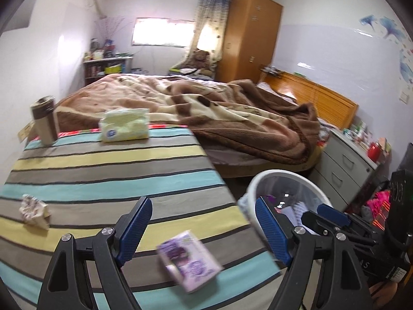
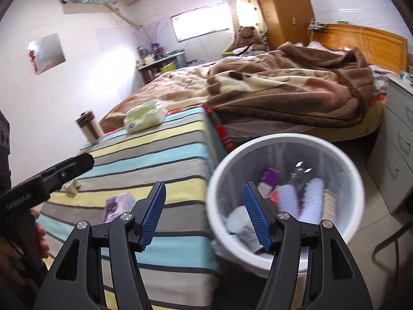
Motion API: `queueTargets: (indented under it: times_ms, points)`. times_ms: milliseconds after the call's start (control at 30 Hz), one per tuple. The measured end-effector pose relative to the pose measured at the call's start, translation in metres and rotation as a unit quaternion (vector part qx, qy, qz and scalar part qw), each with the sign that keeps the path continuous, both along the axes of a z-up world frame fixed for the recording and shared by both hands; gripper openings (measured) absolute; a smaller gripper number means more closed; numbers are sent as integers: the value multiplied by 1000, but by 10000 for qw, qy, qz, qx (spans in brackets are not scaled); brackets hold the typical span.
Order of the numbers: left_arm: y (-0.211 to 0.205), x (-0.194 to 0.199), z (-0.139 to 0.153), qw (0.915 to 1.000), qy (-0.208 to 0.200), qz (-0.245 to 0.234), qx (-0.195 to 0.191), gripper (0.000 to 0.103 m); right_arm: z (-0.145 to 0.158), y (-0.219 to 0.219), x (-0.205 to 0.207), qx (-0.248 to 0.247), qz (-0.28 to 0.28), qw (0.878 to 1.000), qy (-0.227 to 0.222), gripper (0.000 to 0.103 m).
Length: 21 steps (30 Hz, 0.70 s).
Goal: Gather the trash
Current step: 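Move both tools back over the bed toward the purple juice box and paper cup, then grasp the purple grape juice box with the right tool while the left tool grasps the patterned paper cup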
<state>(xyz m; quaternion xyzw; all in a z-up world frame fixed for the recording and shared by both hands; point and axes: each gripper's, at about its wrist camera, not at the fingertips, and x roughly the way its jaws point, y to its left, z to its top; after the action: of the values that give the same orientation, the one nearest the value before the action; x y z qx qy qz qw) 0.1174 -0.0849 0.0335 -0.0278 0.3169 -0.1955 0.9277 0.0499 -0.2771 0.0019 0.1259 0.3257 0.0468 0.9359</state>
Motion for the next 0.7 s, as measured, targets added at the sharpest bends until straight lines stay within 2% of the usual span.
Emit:
queueTargets:
  times_ms: [267,567,633,700]
  points:
    - [57,1,-10,9980,111,615,-67,82,-7,37,9,18,531,9985,129,64]
    - [102,6,-30,9930,334,1131,-21,82,-22,87,21,-105,1251,9911,437,64]
    - [116,9,-36,9906,440,1290,-115,82,-25,98,24,-183,1381,9889,526,73]
    - [131,11,-41,9877,482,1475,-172,82,-28,107,24,-240,1493,9868,582,75]
